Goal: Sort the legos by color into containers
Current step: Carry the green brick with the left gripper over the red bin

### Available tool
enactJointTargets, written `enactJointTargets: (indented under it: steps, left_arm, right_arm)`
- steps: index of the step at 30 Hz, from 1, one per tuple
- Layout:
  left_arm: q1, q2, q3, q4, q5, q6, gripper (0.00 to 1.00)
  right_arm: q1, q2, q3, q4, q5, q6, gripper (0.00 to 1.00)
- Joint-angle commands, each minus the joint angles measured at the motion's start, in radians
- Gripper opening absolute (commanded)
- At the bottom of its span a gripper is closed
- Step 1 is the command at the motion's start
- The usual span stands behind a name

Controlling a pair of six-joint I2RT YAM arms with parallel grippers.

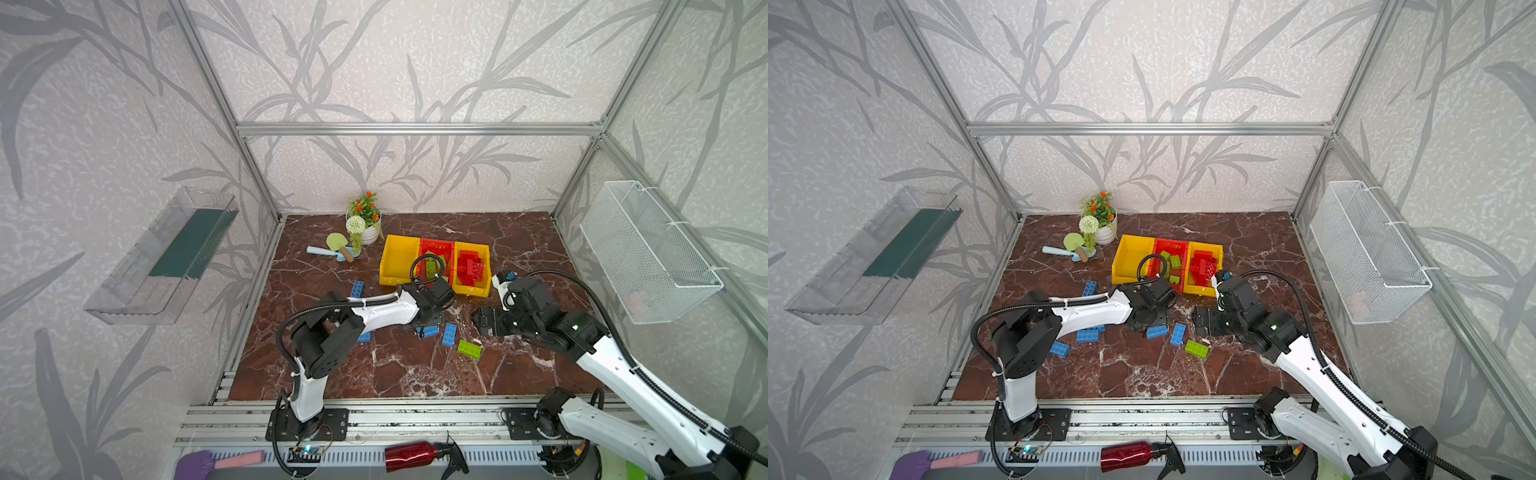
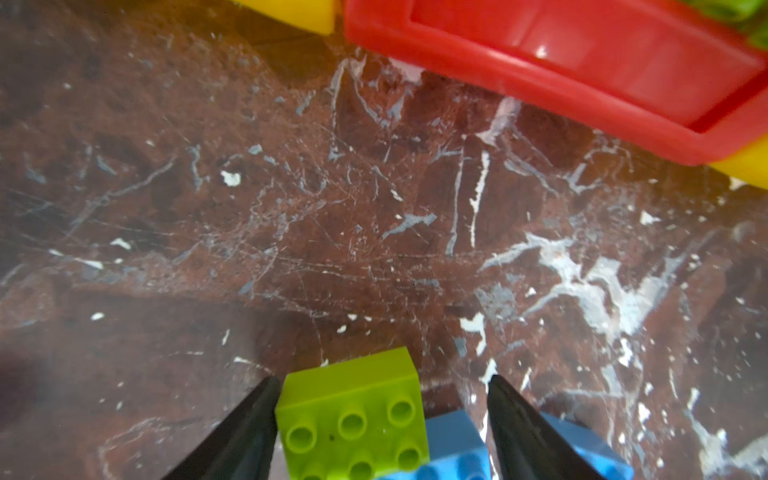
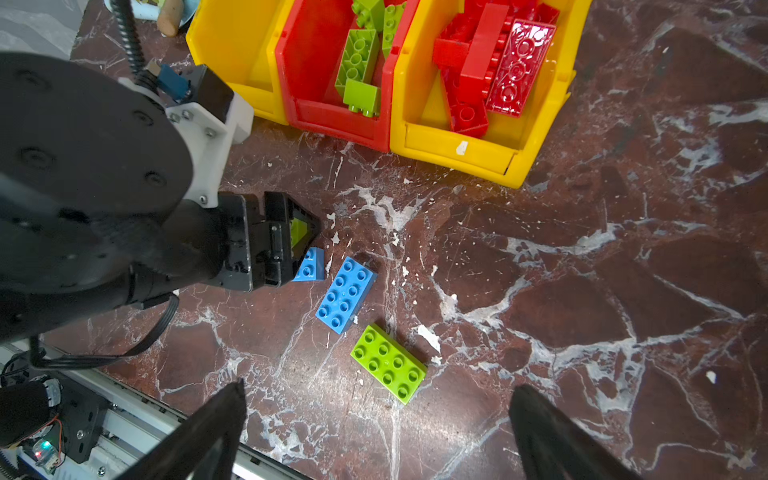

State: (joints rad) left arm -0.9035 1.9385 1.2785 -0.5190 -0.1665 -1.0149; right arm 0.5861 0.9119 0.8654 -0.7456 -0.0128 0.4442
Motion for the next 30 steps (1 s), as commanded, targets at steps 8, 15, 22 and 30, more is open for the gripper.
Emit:
enactJointTargets:
  steps: [8, 15, 22, 30]
  left_arm:
    - [-0.003, 0.056, 0.028, -0.106, -0.033, -0.048, 0.54]
    - [-0.003, 0.031, 0.155, -0.245, -0.158, 0.026, 0.31]
    - [0.020, 0.084, 0.454, -0.384, -0.299, 0.201, 0.28]
    - [0.099, 0.253, 0.747, -0.407, -0.251, 0.307, 0.28]
  right_arm:
    - [0.002, -0.073, -0.014, -0.015, 0.012, -0.029, 0.99]
    - [0.002, -0.100, -0.010, -0.035, 0.014, -0.032, 0.99]
    - [0.001, -0.132, 0.001, -0.084, 0.036, -0.028, 0.99]
    - [-0.001, -0.177, 0.024, -0.158, 0.078, -0.018, 0.99]
